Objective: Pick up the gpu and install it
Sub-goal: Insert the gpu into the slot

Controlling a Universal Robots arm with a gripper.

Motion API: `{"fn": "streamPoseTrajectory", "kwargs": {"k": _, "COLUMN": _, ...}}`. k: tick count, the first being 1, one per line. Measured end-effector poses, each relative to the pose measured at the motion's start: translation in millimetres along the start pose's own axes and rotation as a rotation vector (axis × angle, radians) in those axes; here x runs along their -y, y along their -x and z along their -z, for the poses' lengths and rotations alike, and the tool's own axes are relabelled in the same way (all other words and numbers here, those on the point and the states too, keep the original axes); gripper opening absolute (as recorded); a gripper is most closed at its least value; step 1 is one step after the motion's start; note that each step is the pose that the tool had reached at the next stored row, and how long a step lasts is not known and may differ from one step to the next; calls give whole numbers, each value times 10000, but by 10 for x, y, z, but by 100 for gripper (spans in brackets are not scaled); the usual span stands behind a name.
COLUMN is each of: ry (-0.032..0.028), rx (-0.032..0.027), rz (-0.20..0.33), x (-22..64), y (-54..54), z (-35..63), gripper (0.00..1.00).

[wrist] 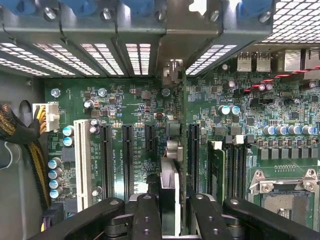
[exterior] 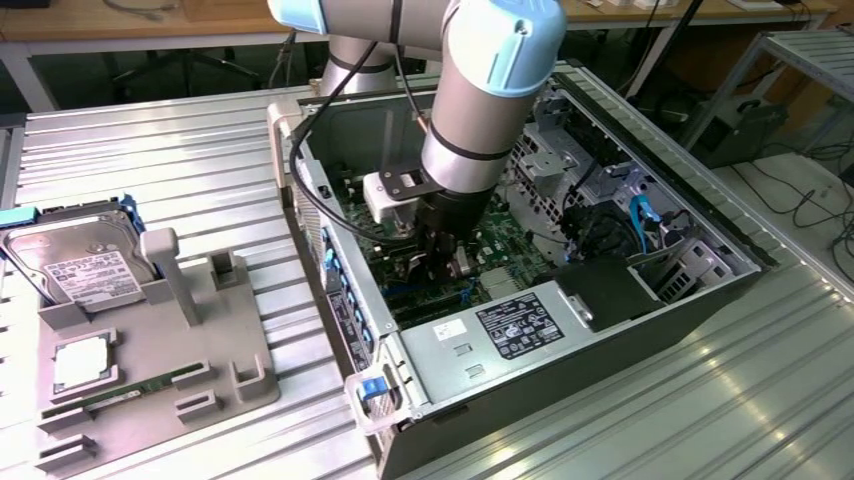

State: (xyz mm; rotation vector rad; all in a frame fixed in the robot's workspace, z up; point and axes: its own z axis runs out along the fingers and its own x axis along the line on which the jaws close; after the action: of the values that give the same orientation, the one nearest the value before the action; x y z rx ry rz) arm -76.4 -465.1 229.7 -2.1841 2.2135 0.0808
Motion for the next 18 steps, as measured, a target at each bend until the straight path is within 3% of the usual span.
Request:
{"fn": "streamPoseTrajectory", "kwargs": {"k": 4, "ry": 1, "rx": -1, "rz": 0, "x": 0, "y": 0, "z": -1, "gripper": 28}}
{"fn": "streamPoseTrajectory", "kwargs": {"k": 9, "ry": 5, "rx": -6, "rz": 1, "x": 1, "y": 8, "z": -71, "gripper": 28}}
{"fn": "streamPoseTrajectory", "kwargs": {"k": 18, "ry": 0, "rx": 5, "rz": 0, "x": 1, "y": 10, "z": -74, "gripper": 28}}
